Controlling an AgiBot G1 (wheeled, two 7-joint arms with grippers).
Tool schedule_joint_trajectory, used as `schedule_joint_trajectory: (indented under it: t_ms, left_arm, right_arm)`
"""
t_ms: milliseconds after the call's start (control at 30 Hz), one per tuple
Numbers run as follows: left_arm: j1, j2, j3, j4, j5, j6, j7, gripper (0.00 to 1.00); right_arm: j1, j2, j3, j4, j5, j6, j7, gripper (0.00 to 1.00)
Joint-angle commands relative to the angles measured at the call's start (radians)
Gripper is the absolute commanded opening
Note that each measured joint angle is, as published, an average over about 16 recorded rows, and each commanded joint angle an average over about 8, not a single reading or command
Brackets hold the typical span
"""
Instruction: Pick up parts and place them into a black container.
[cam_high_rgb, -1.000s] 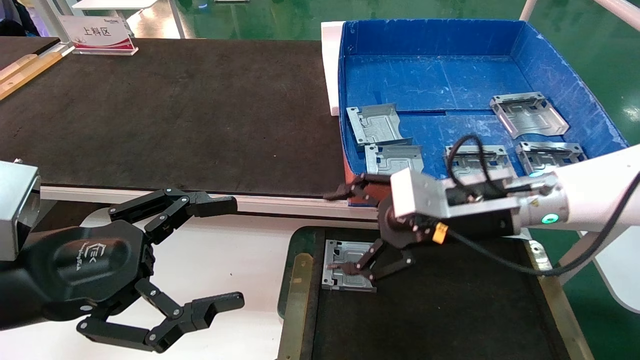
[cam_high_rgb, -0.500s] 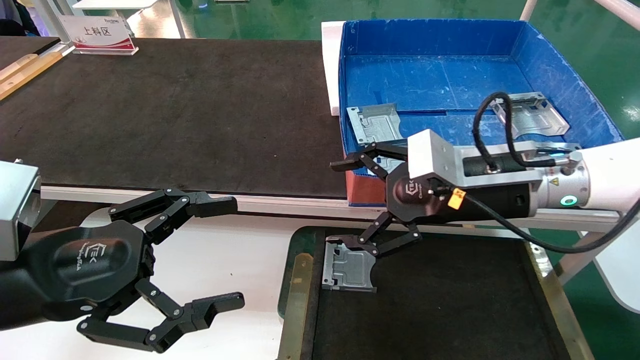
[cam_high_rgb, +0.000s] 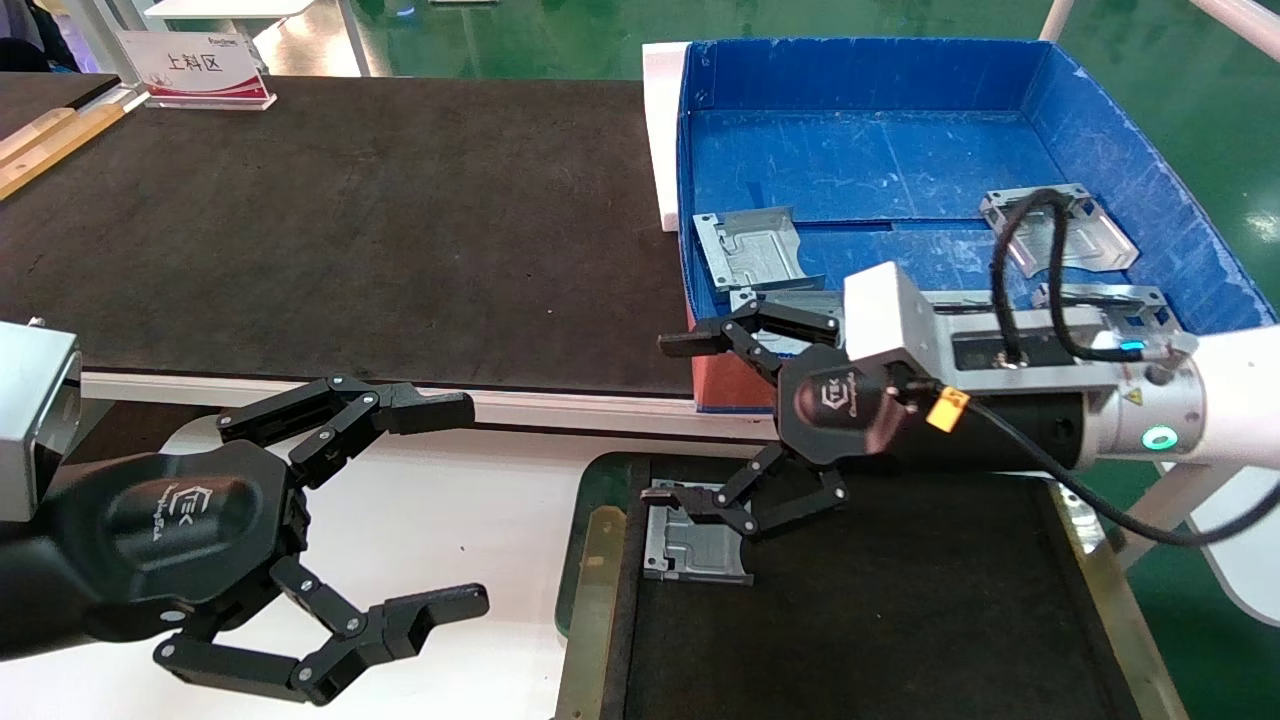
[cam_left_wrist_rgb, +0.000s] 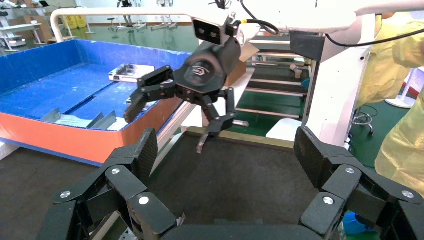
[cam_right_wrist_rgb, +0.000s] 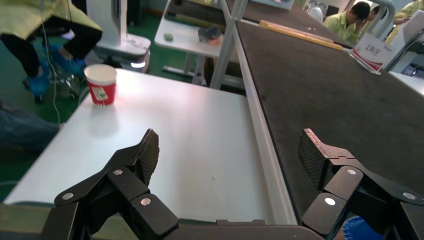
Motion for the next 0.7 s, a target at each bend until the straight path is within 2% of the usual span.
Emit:
schedule_joint_trajectory:
  t_ms: [33,700]
  left_arm:
    - [0.000,0.000,0.000,0.000,0.000,0.000,0.000,1.00]
    - [0.000,0.000,0.000,0.000,0.000,0.000,0.000,1.00]
  right_arm:
    - [-0.023,0.014,0.029,0.033,-0.002,0.003,0.023,1.00]
    - [-0.251,0.155,0.319,0.359,-0.023,0.036,0.253,1.00]
